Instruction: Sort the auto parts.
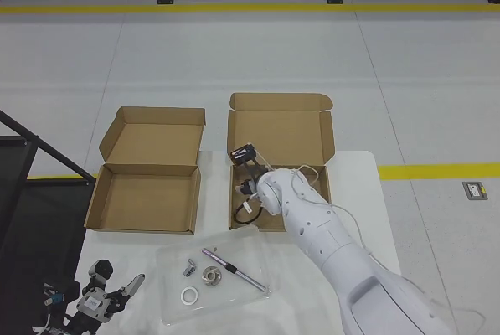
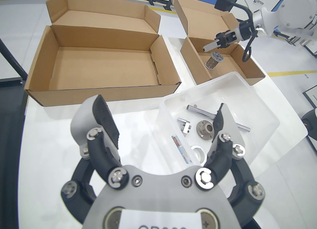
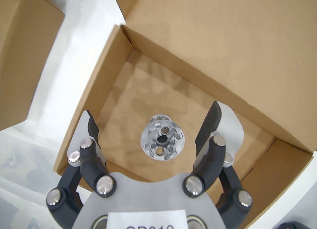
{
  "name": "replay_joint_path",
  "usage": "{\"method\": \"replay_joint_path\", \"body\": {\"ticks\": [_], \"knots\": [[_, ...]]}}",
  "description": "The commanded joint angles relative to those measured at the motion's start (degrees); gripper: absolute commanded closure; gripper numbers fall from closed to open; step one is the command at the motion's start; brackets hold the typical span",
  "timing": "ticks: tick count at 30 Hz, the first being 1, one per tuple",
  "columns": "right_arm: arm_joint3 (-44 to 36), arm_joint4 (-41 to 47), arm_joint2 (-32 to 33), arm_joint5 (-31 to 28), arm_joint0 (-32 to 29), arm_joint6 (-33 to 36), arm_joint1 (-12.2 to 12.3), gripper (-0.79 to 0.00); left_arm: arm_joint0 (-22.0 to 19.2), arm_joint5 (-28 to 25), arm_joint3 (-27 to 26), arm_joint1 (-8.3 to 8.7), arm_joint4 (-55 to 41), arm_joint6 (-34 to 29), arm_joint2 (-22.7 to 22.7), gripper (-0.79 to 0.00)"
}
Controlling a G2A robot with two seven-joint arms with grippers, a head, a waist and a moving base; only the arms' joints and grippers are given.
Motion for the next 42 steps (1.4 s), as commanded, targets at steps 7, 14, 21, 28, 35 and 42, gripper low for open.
{"method": "replay_joint_path", "body": {"ticks": [7, 14, 21, 28, 35, 42], "knots": [[-24.1, -9.3, 2.0, -2.5, -11.8, -2.4, 4.7, -0.785, 0.0, 0.0, 0.0, 0.0, 0.0, 0.0, 0.0, -0.785], [-62.0, -22.3, 10.3, -15.8, -34.2, 6.9, 12.0, -0.785, 0.0, 0.0, 0.0, 0.0, 0.0, 0.0, 0.0, -0.785], [-74.3, -26.2, 9.8, -34.2, -42.7, 19.0, 14.6, -0.785, 0.0, 0.0, 0.0, 0.0, 0.0, 0.0, 0.0, -0.785], [-74.3, -26.2, 9.8, -34.2, -42.7, 19.0, 14.6, -0.785, 0.0, 0.0, 0.0, 0.0, 0.0, 0.0, 0.0, -0.785], [-72.2, -30.5, 6.5, -36.5, -42.5, 16.8, 14.7, -0.391, 0.0, 0.0, 0.0, 0.0, 0.0, 0.0, 0.0, -0.785], [-71.2, -32.3, 0.4, -34.3, -41.9, 22.3, 13.6, -0.317, 0.0, 0.0, 0.0, 0.0, 0.0, 0.0, 0.0, -0.785]]}}
